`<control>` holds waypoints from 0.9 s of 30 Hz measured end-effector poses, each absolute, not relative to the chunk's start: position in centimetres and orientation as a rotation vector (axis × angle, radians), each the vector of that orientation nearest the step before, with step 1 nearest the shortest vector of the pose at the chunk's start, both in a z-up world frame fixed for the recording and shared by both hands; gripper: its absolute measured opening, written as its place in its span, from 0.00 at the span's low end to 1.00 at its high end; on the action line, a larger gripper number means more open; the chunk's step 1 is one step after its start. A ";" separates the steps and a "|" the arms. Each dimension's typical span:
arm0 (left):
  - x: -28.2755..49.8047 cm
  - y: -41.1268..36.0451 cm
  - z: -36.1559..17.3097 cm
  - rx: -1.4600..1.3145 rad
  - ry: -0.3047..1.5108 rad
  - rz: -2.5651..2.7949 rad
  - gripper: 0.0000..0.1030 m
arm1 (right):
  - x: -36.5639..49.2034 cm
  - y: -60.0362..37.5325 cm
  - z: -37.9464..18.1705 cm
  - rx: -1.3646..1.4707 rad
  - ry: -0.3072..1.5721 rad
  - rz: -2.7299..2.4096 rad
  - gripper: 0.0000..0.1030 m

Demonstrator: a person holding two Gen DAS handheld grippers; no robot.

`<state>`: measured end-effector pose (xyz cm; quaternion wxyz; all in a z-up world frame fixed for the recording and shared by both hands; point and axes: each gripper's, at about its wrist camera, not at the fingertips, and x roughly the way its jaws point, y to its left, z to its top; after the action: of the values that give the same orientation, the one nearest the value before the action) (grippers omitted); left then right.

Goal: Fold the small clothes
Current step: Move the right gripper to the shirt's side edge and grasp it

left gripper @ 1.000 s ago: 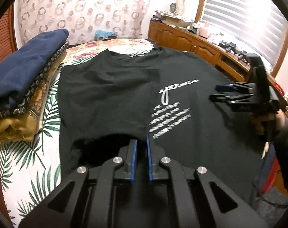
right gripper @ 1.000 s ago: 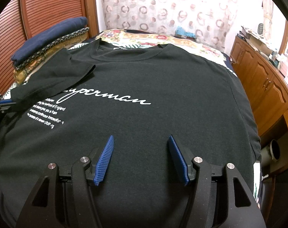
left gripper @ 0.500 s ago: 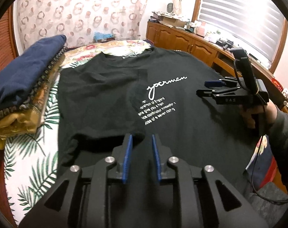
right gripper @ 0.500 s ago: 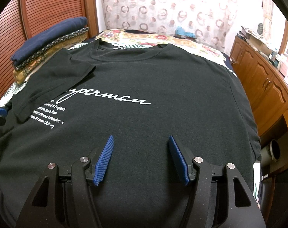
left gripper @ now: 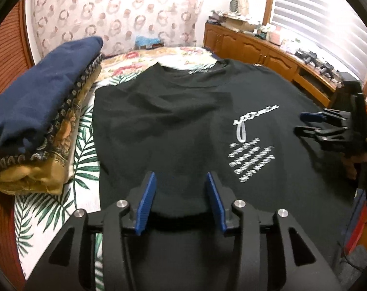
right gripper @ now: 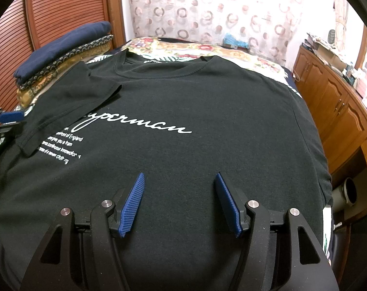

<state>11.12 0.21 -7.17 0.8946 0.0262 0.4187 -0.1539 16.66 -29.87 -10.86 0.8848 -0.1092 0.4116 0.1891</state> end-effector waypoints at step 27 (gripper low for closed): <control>13.0 0.2 -8.6 0.097 0.881 -0.277 0.57 | 17.0 -35.0 -8.8 -0.129 0.788 0.341 0.62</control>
<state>12.99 0.19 -8.59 0.8942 0.0468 0.4247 -0.1336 17.00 -35.05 -8.83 0.9073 -0.0624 0.3817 0.1650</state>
